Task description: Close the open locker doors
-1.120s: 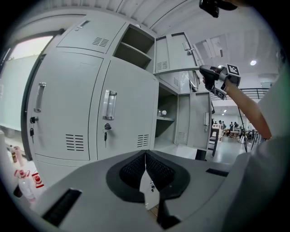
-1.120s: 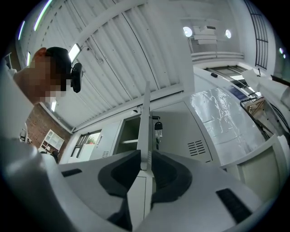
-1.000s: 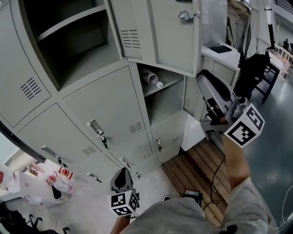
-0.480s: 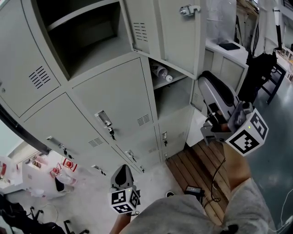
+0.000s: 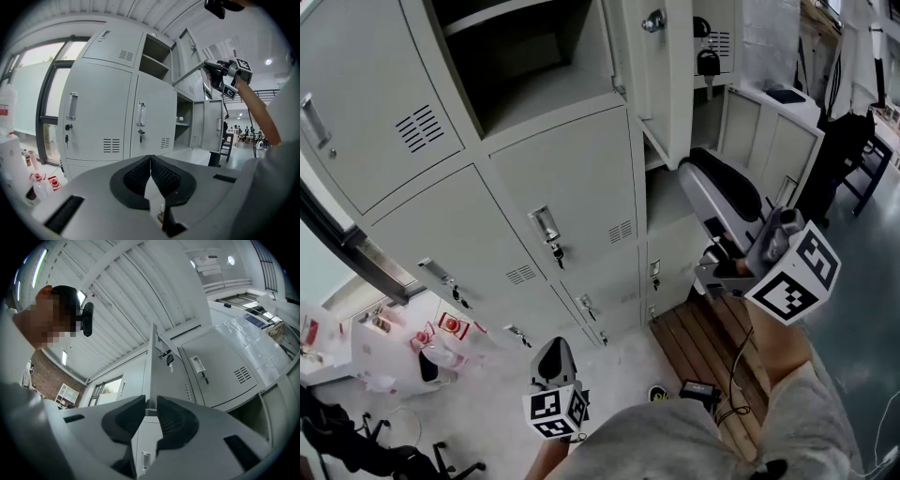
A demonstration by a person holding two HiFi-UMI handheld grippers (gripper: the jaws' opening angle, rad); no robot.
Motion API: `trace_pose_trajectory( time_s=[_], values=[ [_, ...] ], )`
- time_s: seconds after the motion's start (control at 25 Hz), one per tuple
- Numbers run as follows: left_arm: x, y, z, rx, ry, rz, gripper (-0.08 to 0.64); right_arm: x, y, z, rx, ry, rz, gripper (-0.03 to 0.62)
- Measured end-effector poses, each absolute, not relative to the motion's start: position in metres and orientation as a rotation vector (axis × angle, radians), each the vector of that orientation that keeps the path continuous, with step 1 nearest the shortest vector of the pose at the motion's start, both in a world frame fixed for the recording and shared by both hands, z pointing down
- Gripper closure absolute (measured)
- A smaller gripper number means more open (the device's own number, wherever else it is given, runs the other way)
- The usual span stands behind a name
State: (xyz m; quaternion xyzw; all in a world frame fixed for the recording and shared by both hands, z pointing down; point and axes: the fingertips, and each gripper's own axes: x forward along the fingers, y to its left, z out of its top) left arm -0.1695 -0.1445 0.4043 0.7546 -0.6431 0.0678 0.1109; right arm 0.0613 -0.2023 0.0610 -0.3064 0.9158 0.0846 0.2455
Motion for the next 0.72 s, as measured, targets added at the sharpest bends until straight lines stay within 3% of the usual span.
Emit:
trace_pose_trajectory(
  time_s=[0.72],
  values=[
    [-0.277,-0.093,0.414,2.062,-2.025,0.126,0.549,-0.059,-0.218,0.059,-0.846,2.562,0.303,0.506]
  ],
)
